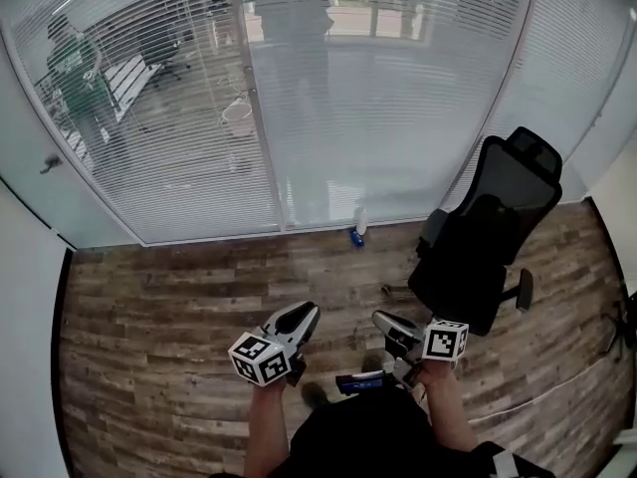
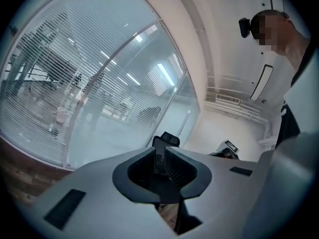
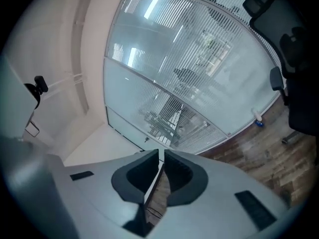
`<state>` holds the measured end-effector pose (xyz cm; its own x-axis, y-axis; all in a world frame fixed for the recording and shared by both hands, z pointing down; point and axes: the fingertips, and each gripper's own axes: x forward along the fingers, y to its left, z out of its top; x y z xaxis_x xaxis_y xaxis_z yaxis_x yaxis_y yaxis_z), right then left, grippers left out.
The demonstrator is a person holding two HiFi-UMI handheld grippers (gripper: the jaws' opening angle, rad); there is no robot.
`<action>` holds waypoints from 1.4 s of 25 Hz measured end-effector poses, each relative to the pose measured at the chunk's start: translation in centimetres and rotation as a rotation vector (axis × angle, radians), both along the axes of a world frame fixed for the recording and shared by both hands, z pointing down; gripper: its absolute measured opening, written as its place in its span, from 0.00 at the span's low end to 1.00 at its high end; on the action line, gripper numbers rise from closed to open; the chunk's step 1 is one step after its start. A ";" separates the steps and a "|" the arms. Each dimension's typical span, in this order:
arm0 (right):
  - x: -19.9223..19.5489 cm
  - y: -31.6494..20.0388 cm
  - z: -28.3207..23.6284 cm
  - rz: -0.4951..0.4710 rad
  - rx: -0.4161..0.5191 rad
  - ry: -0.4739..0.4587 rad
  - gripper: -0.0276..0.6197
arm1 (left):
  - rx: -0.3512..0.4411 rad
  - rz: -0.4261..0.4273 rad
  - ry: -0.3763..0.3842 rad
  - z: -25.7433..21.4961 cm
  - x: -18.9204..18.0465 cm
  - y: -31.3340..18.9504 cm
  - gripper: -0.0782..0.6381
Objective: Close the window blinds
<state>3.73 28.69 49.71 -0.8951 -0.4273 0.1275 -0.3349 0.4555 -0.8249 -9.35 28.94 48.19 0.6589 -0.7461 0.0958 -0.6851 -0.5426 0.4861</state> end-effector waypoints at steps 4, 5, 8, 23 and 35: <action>-0.9 0.0 -2.4 -0.030 0.077 0.016 0.11 | 0.024 -0.007 0.014 -1.2 -0.5 1.1 0.20; -1.3 -0.1 -3.0 -0.044 0.092 0.016 0.11 | 0.029 -0.017 0.014 -1.5 -0.8 1.3 0.20; -2.5 0.4 -4.5 -0.088 0.135 0.012 0.11 | 0.032 -0.054 0.007 -2.9 -2.0 2.5 0.19; 3.2 -0.2 -3.8 -0.024 0.031 -0.144 0.11 | -0.027 -0.021 -0.112 -4.1 4.0 2.3 0.19; 4.6 -0.7 -2.9 -0.013 -0.001 -0.180 0.11 | -0.042 0.020 -0.130 -3.7 6.1 1.7 0.18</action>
